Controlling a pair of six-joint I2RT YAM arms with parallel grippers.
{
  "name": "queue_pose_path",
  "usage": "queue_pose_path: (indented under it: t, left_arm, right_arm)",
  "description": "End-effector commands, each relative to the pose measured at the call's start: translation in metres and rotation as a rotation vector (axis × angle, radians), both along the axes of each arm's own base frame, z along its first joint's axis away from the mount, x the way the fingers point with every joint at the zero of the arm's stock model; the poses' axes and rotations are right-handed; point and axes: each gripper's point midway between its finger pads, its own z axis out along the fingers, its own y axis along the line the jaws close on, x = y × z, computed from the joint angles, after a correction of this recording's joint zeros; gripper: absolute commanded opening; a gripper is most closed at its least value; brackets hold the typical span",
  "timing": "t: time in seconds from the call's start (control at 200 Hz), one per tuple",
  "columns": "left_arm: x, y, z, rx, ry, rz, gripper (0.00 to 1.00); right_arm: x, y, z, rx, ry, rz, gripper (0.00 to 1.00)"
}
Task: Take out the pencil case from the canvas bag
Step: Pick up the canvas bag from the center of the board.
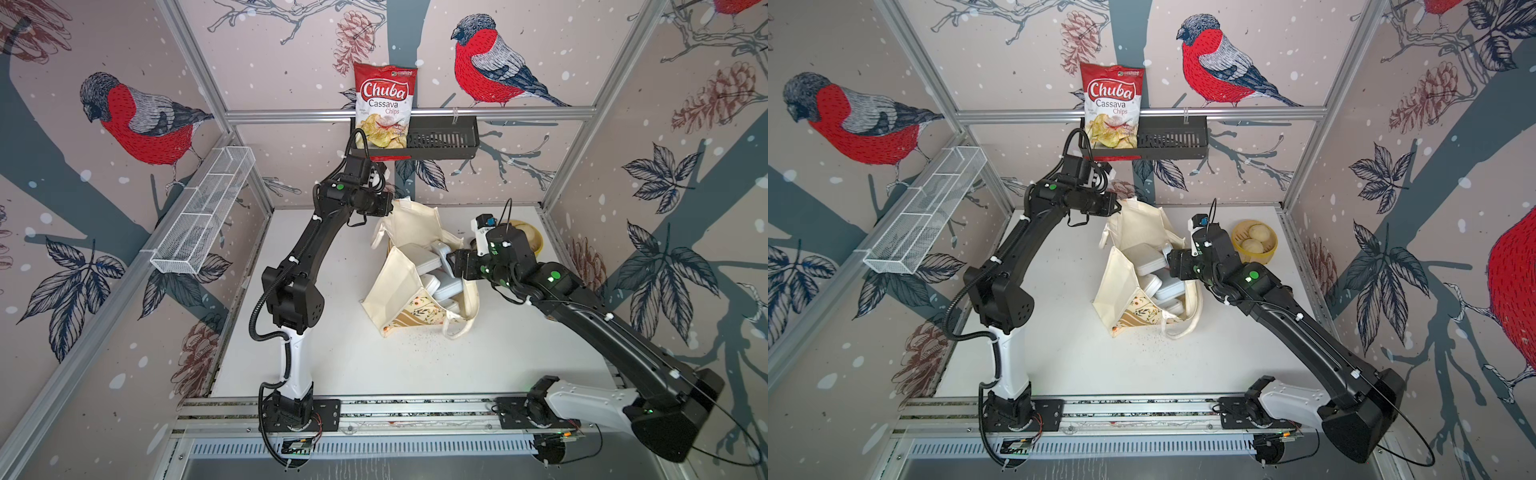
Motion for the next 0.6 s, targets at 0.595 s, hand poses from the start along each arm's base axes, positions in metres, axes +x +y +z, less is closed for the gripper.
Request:
queue_pose_path:
  t: [0.595]
  left_arm:
    - [0.063,0.116,-0.010,0.006,-0.063,0.153,0.00]
  right_arm:
    - [0.051,0.108,0.056,-0.062,-0.146,0.173,0.75]
